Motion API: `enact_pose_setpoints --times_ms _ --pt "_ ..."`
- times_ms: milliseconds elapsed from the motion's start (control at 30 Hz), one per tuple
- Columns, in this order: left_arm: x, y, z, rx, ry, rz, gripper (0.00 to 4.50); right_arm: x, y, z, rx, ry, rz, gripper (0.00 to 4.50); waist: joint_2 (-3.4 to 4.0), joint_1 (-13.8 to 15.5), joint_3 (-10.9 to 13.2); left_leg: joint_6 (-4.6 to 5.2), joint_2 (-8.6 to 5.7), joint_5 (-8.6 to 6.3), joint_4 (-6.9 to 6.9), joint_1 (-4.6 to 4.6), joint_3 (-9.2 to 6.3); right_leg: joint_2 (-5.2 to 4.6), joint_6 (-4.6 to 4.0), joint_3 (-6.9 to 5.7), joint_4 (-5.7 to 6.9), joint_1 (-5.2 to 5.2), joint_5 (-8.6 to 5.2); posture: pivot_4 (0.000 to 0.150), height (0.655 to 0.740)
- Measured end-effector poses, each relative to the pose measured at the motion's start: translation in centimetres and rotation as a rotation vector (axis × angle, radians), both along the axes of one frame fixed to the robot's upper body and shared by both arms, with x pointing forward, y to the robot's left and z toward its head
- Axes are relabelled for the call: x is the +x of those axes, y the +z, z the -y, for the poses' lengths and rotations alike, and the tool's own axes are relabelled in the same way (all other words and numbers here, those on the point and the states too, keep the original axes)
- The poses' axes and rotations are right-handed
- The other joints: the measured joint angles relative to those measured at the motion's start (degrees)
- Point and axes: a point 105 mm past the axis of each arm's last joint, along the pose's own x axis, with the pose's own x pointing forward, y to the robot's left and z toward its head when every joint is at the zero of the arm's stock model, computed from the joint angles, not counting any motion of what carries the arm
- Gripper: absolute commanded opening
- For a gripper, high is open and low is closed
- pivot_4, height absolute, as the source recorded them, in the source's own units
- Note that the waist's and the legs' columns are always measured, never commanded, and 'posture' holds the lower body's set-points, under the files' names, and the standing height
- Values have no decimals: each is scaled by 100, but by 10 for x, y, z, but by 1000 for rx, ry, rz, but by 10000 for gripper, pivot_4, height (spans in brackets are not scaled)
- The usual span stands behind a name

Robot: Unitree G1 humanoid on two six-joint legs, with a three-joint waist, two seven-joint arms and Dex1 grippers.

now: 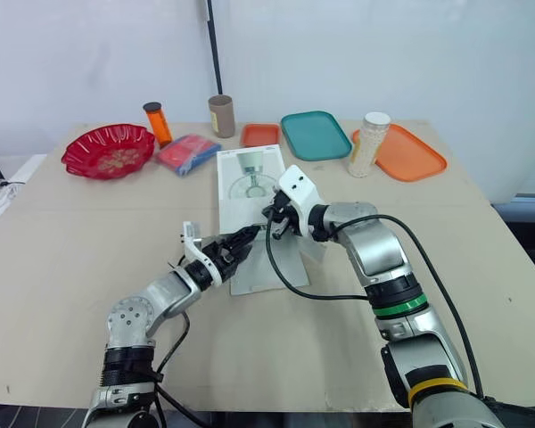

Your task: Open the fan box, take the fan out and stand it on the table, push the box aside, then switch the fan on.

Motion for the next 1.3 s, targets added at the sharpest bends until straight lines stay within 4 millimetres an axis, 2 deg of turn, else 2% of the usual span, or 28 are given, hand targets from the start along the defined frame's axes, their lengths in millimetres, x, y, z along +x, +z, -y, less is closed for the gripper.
enact_pose_setpoints --times_ms 1067,1300 --pt "-4 -1 -1 17 -17 13 39340 -1 0 -4 10 14 3 0 -2 0 1 -3 -2 1 -5 -1 -4 -2 30 -3 -4 0 -19 1500 7400" --pt "-16 -2 -2 33 -65 24 39340 -1 0 -4 10 19 2 0 -3 -8 2 -3 0 0 -10 -1 -3 -2 29 -2 -6 -3 -20 1500 7400"
